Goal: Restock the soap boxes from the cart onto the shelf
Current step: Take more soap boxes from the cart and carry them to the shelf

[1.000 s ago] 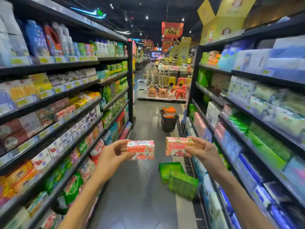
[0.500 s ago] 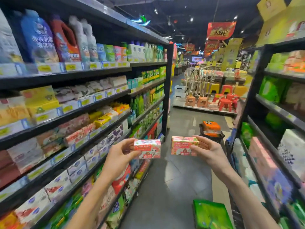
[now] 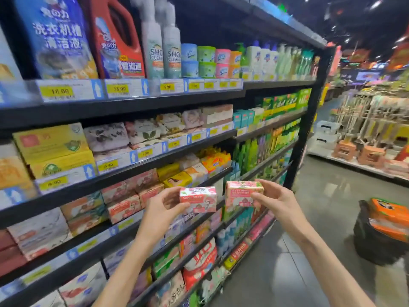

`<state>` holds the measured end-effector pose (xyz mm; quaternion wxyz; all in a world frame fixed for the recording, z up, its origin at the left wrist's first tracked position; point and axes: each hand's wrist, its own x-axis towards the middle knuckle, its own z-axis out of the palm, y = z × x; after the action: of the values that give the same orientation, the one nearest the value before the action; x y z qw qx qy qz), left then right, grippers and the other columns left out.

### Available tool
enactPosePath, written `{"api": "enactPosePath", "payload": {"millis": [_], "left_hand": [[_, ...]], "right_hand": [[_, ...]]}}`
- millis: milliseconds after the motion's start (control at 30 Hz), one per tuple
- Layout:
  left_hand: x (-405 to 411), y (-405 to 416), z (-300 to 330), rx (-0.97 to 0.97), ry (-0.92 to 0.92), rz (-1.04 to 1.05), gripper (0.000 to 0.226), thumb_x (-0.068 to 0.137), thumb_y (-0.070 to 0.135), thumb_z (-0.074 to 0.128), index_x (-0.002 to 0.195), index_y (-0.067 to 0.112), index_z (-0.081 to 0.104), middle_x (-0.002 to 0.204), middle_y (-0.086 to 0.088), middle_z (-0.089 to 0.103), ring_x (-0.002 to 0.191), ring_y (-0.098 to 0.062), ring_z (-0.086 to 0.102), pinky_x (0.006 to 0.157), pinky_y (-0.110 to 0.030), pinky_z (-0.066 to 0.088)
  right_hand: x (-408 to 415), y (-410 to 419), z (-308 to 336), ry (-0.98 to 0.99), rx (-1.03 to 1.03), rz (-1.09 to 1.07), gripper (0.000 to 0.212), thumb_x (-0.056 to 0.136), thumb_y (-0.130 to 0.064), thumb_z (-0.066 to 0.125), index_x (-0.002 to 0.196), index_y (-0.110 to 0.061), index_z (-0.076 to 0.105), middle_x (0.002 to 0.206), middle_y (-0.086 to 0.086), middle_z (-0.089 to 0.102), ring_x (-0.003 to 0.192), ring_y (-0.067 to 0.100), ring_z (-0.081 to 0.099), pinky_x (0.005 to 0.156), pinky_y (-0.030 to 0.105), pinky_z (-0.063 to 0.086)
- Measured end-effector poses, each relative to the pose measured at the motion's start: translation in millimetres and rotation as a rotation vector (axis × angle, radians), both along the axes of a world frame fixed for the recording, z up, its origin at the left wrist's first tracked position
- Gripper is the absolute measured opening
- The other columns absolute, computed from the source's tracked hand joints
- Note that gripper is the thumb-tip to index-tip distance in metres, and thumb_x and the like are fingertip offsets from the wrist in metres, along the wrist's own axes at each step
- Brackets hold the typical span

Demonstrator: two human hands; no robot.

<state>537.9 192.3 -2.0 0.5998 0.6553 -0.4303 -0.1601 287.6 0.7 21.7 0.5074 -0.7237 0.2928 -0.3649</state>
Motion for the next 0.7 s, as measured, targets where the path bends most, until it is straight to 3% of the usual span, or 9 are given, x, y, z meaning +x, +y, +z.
{"api": "enactPosePath", "payload": {"millis": [100, 167, 333, 433, 500, 567, 700], "left_hand": [[24.9, -9.0, -4.0, 0.011, -0.005, 0.125, 0.039, 0.082, 0.019, 0.082, 0.118, 0.029, 0.068, 0.109, 0.016, 0.074, 0.103, 0.003, 0.068, 0.091, -0.017, 0.053], [38.6, -6.9, -7.8, 0.032, -0.003, 0.197, 0.040, 0.083, 0.024, 0.082, 0.120, 0.029, 0.068, 0.112, 0.017, 0.074, 0.106, 0.002, 0.067, 0.093, -0.020, 0.051], [62.7, 17.2, -16.6, 0.083, 0.052, 0.431, 0.039, 0.082, 0.025, 0.082, 0.119, 0.026, 0.068, 0.110, 0.016, 0.075, 0.103, 0.002, 0.068, 0.094, -0.022, 0.052], [70.2, 34.7, -20.4, 0.110, 0.072, 0.563, 0.040, 0.081, 0.023, 0.083, 0.117, 0.026, 0.067, 0.109, 0.016, 0.074, 0.102, 0.004, 0.068, 0.092, -0.017, 0.051], [75.5, 43.6, -22.0, 0.107, 0.107, 0.658, 0.041, 0.079, 0.020, 0.085, 0.115, 0.026, 0.067, 0.108, 0.014, 0.074, 0.102, 0.003, 0.069, 0.091, -0.015, 0.050], [77.4, 48.8, -22.4, 0.090, 0.141, 0.747, 0.038, 0.078, 0.012, 0.085, 0.109, 0.024, 0.066, 0.103, 0.014, 0.073, 0.095, 0.008, 0.069, 0.083, -0.009, 0.051], [82.2, 54.6, -23.3, 0.063, 0.165, 0.838, 0.039, 0.079, 0.003, 0.082, 0.106, 0.023, 0.062, 0.094, 0.022, 0.068, 0.082, 0.019, 0.065, 0.072, -0.001, 0.048]], "right_hand": [[48.0, -32.7, -3.1, 0.010, -0.002, 0.096, 0.048, 0.085, -0.016, 0.076, 0.131, -0.015, 0.061, 0.112, -0.003, 0.075, 0.104, 0.014, 0.071, 0.081, 0.023, 0.058], [80.2, -48.3, -4.7, 0.030, -0.001, 0.173, 0.051, 0.084, -0.021, 0.077, 0.132, -0.017, 0.061, 0.116, -0.003, 0.073, 0.106, 0.013, 0.070, 0.083, 0.024, 0.057], [158.5, -67.2, -14.2, 0.084, -0.023, 0.374, 0.053, 0.082, -0.031, 0.079, 0.131, -0.023, 0.061, 0.118, -0.014, 0.069, 0.104, -0.007, 0.064, 0.085, 0.014, 0.053], [200.3, -69.4, -21.1, 0.085, -0.008, 0.469, 0.059, 0.081, -0.028, 0.079, 0.135, -0.019, 0.057, 0.115, -0.016, 0.066, 0.097, -0.010, 0.063, 0.075, 0.007, 0.050], [222.6, -69.3, -23.4, 0.093, -0.023, 0.520, 0.061, 0.080, -0.029, 0.079, 0.136, -0.016, 0.056, 0.115, -0.012, 0.065, 0.095, -0.011, 0.059, 0.076, 0.008, 0.047], [238.2, -67.6, -23.3, 0.096, -0.033, 0.573, 0.056, 0.082, -0.026, 0.078, 0.133, -0.016, 0.057, 0.113, -0.009, 0.065, 0.091, -0.013, 0.058, 0.074, 0.005, 0.045], [257.9, -69.4, -24.0, 0.097, -0.032, 0.633, 0.038, 0.083, -0.021, 0.077, 0.116, -0.021, 0.060, 0.094, -0.022, 0.065, 0.077, -0.022, 0.061, 0.066, -0.001, 0.044]]}}
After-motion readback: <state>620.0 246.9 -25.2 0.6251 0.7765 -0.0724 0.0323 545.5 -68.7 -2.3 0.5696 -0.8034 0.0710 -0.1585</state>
